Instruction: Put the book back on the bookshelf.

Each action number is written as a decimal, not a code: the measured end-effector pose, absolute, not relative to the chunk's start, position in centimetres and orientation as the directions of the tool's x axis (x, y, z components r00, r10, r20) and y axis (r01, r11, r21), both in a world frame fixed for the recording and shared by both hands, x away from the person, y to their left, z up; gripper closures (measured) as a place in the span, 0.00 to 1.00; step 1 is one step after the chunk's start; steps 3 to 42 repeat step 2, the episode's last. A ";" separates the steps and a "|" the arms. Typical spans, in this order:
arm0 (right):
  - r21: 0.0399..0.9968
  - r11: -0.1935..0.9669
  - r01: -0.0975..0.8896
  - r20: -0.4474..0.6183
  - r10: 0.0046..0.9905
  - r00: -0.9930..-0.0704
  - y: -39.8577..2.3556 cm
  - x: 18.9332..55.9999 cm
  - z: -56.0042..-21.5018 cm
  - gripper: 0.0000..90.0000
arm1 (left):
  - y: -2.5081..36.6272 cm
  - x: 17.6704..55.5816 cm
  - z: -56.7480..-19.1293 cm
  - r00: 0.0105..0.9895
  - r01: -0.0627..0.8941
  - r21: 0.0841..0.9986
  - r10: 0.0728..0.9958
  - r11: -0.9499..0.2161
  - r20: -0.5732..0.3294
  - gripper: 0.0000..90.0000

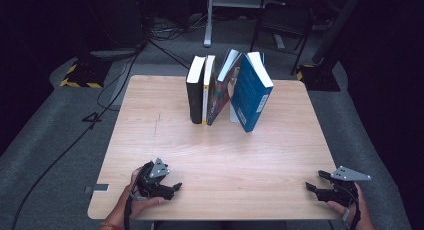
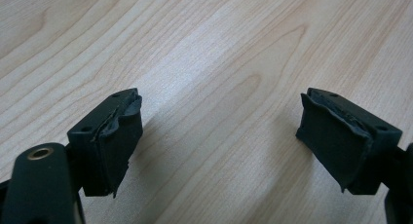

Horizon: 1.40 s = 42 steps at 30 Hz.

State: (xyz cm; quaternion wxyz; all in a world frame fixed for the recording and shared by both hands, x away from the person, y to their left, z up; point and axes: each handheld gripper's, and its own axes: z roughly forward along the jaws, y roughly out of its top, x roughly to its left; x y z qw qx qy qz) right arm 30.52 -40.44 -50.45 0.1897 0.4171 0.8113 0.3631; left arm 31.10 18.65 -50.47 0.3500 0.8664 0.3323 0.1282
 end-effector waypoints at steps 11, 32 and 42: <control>0.748 0.388 0.539 -0.005 0.815 -0.579 -40.4 30.5 -50.4 0.28 | 18.7 31.1 -50.5 0.742 0.492 0.692 0.671 -0.527 -0.017 0.18; 0.748 0.388 0.539 -0.005 0.815 -0.579 -40.4 30.5 -50.4 0.28 | 18.7 31.1 -50.5 0.742 0.492 0.692 0.671 -0.527 -0.017 0.18; 0.748 0.388 0.539 -0.005 0.815 -0.579 -40.4 30.5 -50.4 0.28 | 18.7 31.1 -50.5 0.742 0.492 0.692 0.671 -0.527 -0.017 0.18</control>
